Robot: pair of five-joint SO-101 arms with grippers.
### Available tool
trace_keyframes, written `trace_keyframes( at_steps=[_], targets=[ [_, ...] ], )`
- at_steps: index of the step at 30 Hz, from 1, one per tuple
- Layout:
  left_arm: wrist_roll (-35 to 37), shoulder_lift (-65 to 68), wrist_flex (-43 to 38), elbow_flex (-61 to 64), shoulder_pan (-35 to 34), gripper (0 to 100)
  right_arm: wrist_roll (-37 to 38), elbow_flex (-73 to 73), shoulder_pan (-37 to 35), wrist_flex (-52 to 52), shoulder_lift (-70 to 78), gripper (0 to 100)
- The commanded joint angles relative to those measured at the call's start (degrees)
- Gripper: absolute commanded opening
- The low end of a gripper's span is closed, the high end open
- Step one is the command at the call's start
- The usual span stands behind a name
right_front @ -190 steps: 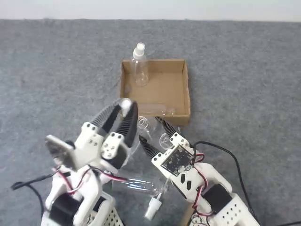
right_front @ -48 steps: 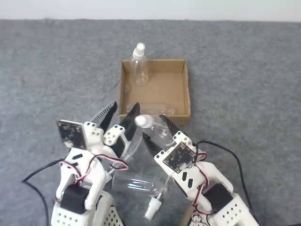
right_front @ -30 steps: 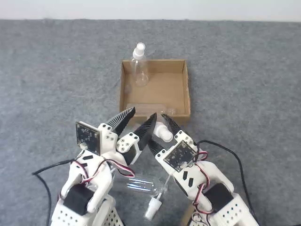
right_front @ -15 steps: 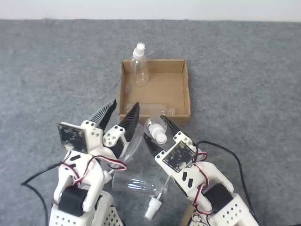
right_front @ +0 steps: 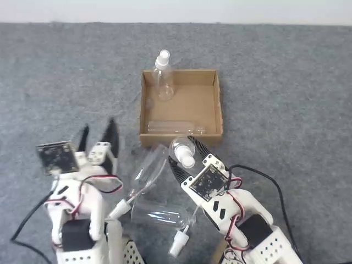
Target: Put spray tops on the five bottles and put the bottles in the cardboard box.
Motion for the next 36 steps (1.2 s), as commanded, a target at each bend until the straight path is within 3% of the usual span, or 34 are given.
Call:
trace_keyframes(
  at_steps=[1,10,23,28,36],
  targets=[
    [0.9,-0.9,-0.4,2.2,-3.5,20,0.4,0.7,0.5,1.9,-1.4,5.8],
    [0.7,-0.9,-6.8,8.5,-6.8,19,0.5,0.4,0.5,3.6,-1.4,5.8],
    [0.4,-0.9,-6.7,9.8,-6.8,19,0.4,-0.4,0.3,8.6,-1.4,5.8],
    [0.4,-0.9,-6.8,10.0,-6.8,19,-4.7,-0.9,0.5,8.9,-1.3,5.8],
    [0.4,-0.9,-6.8,10.1,-6.8,19,-3.9,-10.8,3.8,8.9,-0.6,5.8]
  ],
)
